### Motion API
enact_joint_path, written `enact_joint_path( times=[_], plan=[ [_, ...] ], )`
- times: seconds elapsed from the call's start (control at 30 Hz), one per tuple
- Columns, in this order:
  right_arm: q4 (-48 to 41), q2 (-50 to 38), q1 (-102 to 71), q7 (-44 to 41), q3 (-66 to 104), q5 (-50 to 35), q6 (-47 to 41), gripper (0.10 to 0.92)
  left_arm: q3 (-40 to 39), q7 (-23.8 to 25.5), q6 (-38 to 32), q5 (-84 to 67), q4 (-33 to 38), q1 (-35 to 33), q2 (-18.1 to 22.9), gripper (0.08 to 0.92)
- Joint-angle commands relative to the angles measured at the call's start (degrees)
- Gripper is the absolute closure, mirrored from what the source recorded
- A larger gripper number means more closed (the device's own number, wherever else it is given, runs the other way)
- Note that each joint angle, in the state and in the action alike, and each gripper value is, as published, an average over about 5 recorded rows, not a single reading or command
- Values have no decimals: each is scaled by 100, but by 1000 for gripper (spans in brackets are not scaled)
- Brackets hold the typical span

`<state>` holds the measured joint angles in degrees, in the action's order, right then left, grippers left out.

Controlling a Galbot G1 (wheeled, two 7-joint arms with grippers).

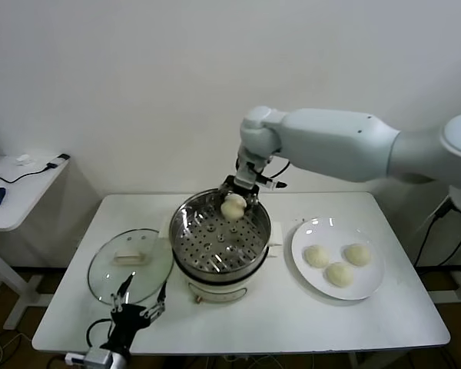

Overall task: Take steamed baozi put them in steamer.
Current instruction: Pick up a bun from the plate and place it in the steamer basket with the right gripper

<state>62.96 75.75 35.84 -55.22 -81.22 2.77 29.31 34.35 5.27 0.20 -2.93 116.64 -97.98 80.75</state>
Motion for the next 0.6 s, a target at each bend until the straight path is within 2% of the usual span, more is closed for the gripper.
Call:
enact_joint_path(
  times=[0.03, 0.43, 0.6],
  plan=[
    [-1255, 495, -917, 293, 512, 1269, 920, 355, 19, -6, -9, 2, -21, 23, -12, 177],
    [-2324, 966, -1288, 329, 804, 1171, 1257, 353, 41, -89, -29, -21, -138, 141, -42, 177],
    [-2295, 949, -1168, 180, 769, 715, 1357, 250, 59, -93, -19, -37, -130, 161, -53, 177]
  ],
)
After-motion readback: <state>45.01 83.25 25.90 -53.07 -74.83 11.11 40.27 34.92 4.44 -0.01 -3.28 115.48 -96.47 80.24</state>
